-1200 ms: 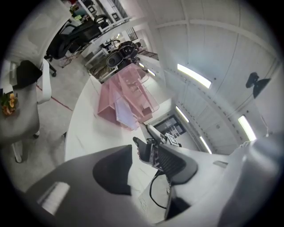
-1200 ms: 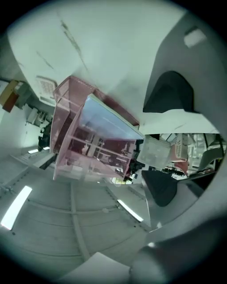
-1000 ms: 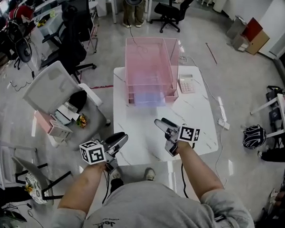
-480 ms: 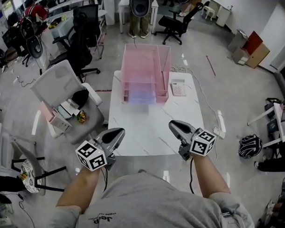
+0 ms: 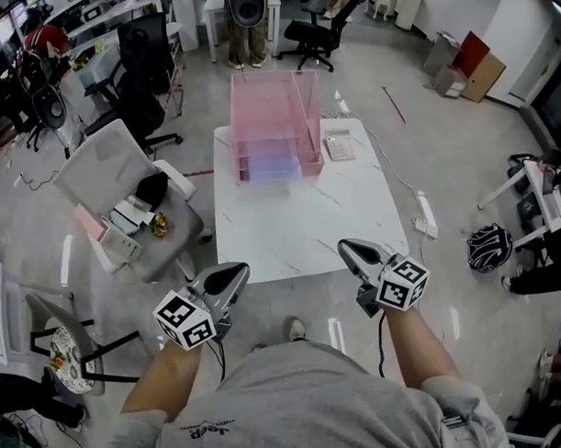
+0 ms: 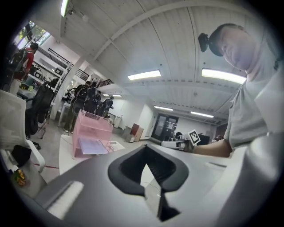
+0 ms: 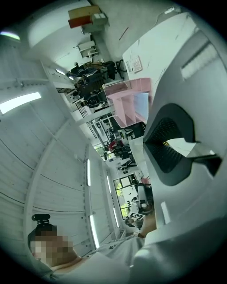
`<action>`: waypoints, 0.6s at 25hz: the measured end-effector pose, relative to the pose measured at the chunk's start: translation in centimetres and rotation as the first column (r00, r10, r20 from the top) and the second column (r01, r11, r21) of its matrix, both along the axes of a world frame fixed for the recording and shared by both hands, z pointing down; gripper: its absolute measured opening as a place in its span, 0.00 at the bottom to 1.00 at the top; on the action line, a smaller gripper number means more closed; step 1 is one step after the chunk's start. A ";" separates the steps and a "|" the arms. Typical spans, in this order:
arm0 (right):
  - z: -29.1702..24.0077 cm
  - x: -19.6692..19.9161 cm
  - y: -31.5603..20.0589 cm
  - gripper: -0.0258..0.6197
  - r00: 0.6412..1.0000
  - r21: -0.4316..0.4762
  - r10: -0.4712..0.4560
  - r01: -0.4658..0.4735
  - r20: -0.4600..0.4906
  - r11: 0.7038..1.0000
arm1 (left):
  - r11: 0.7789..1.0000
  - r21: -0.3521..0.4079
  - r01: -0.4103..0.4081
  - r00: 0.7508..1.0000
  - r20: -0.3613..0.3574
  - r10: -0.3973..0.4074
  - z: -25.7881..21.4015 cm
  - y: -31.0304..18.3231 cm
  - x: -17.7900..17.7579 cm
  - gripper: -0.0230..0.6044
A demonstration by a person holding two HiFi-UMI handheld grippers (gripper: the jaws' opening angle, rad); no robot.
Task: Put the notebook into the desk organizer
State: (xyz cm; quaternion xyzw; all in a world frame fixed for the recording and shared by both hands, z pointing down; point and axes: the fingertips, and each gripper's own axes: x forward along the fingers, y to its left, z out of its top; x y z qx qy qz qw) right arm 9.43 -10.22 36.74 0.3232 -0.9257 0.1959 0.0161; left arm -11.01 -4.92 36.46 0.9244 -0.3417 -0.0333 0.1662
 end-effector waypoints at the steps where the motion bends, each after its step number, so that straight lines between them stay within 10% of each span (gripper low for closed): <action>1: 0.3 0.1 0.5 0.04 1.000 -0.002 0.010 -0.010 -0.013 1.000 | 1.000 -0.003 0.000 1.000 0.009 0.000 0.1 0.4 0.0 0.13; 15: 2.0 9.4 -0.4 0.04 0.983 0.053 -0.064 0.074 -0.172 0.996 | 0.972 0.001 0.236 0.970 0.053 -0.235 1.2 0.5 5.8 0.13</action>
